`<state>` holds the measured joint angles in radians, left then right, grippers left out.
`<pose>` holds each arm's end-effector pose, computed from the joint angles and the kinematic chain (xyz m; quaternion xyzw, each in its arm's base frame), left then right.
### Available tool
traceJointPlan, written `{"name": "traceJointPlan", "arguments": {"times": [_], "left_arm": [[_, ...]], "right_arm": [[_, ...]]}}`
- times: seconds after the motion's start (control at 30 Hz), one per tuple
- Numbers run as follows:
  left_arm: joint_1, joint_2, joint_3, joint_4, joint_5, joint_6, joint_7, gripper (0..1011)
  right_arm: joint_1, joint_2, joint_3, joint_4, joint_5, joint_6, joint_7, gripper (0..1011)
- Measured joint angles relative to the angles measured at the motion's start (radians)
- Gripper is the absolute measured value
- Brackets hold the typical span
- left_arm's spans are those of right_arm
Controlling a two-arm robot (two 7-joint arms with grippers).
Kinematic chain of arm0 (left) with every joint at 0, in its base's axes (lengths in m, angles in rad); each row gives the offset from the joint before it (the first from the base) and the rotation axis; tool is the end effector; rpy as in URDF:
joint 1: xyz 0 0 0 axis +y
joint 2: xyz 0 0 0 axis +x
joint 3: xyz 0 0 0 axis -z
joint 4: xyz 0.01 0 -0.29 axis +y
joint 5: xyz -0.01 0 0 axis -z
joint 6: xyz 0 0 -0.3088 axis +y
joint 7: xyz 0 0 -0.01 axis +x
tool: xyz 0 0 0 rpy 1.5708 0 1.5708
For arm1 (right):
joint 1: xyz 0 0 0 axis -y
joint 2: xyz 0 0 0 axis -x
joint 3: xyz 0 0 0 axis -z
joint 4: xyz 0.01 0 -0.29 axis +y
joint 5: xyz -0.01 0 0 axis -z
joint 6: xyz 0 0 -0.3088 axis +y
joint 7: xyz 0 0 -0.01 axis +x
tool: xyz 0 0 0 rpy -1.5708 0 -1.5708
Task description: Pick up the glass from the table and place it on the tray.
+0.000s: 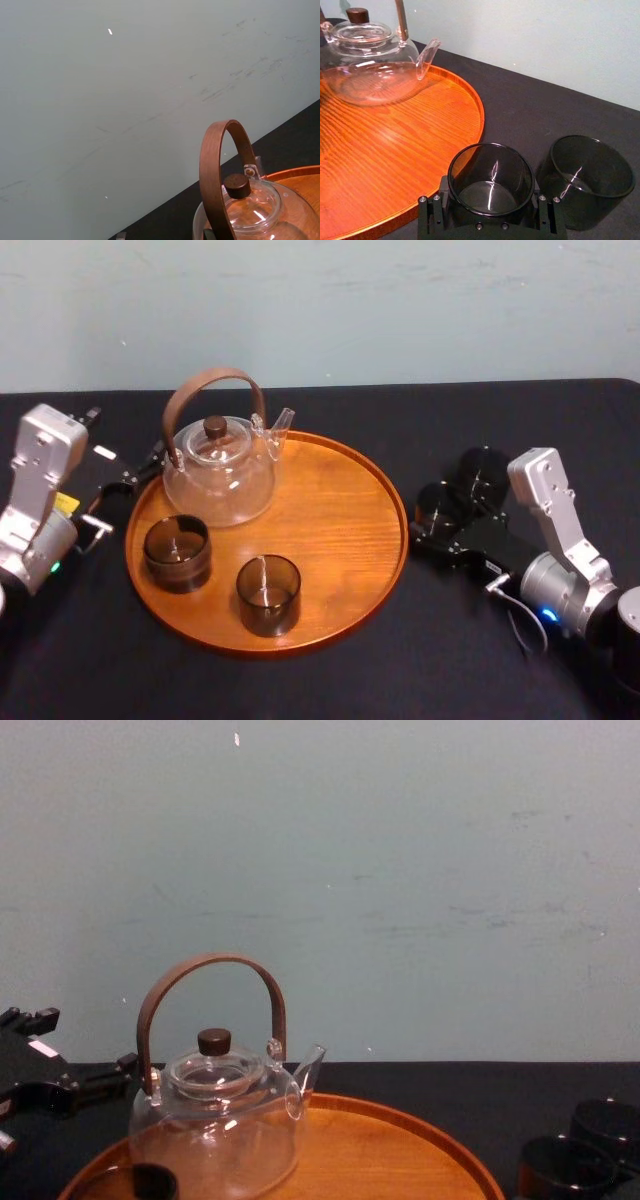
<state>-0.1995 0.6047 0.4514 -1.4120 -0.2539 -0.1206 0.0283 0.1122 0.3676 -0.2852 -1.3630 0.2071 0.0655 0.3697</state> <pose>0.3581 0.0827 -0.3023 0.1415 -0.1325 0.5799 0.7913 0.3467 -0.0475 -0.3374 -0.1500 0.0373 -0.4749 0.8663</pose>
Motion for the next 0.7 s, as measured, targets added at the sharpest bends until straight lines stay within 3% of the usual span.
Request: {"name": "traceJointPlan", "arguments": {"times": [0.7], "left_arm": [[0.000,0.000,0.000,0.000,0.000,0.000,0.000,1001]], "right_arm": [[-0.077,0.045,0.002,-0.142,0.019,0.003,0.004,907]]}}
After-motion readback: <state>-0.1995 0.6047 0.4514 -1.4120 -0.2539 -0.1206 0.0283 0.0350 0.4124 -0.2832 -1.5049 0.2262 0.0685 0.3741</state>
